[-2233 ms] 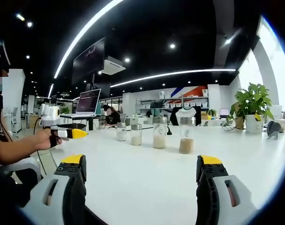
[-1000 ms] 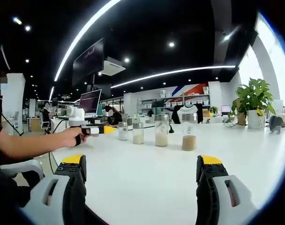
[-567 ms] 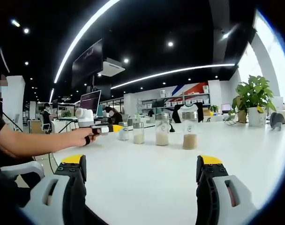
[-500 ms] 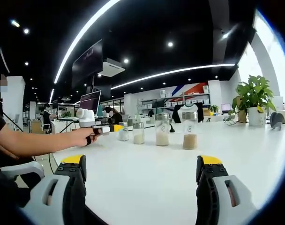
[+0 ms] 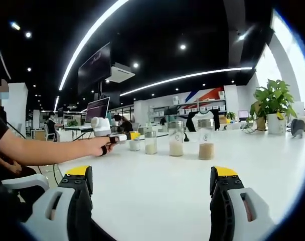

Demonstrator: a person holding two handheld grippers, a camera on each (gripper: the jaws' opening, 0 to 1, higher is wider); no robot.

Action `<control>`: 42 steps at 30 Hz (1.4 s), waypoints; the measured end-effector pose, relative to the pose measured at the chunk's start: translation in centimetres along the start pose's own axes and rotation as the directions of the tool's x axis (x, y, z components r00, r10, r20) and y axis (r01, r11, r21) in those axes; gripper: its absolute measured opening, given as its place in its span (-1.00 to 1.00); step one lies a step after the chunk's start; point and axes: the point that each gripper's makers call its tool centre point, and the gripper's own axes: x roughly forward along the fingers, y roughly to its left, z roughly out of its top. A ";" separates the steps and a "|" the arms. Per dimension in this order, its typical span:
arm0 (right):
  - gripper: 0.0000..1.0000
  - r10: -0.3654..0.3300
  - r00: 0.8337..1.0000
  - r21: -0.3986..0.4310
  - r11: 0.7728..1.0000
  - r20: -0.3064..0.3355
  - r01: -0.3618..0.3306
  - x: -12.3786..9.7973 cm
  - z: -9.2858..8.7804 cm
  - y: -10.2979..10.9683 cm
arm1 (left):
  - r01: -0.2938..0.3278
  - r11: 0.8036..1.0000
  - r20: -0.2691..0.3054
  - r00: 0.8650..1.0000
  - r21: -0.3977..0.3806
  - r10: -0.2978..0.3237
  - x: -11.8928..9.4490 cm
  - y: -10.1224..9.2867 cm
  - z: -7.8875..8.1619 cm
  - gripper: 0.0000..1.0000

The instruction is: Rotate the seasoning bottle until the label or dispensing opening points toward the visible target arrow and the bottle remains upright within the marked orientation range

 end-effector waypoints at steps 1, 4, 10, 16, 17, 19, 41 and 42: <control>0.99 0.001 1.000 0.000 1.000 -0.001 -0.001 0.0 -0.1 0.0 | 0.007 1.000 0.004 1.000 -0.004 -0.007 0.3 0.0 -0.1 -0.06; 0.99 0.004 1.000 0.003 1.000 -0.005 -0.004 0.1 -0.3 0.1 | 0.000 1.000 0.009 1.000 -0.007 0.000 0.7 0.3 -0.1 -0.17; 0.98 0.007 1.000 0.007 1.000 -0.004 -0.007 0.1 -0.3 0.2 | -0.009 1.000 0.017 1.000 0.019 0.009 0.8 0.4 0.3 -0.27; 0.98 0.013 1.000 0.008 1.000 -0.011 -0.013 0.3 -0.5 0.4 | -0.021 0.999 0.000 1.000 0.039 0.021 0.8 0.3 0.5 -0.30; 0.98 0.014 1.000 0.006 1.000 -0.011 -0.013 0.3 -0.5 0.5 | -0.025 1.000 -0.002 1.000 0.010 0.025 0.8 0.4 0.6 -0.32; 0.98 0.016 1.000 0.006 1.000 -0.011 -0.016 0.3 -0.5 0.5 | -0.025 1.000 -0.005 1.000 0.018 0.025 0.9 0.5 0.5 -0.32; 0.96 0.019 1.000 0.022 1.000 0.004 -0.019 0.1 -0.4 0.6 | -0.047 0.990 0.030 0.998 -0.131 0.051 -1.9 0.4 2.4 -0.33; 0.96 0.020 1.000 0.022 1.000 0.004 -0.020 0.1 -0.4 0.6 | -0.041 0.988 0.036 0.998 -0.149 0.047 -2.1 0.3 2.6 -0.33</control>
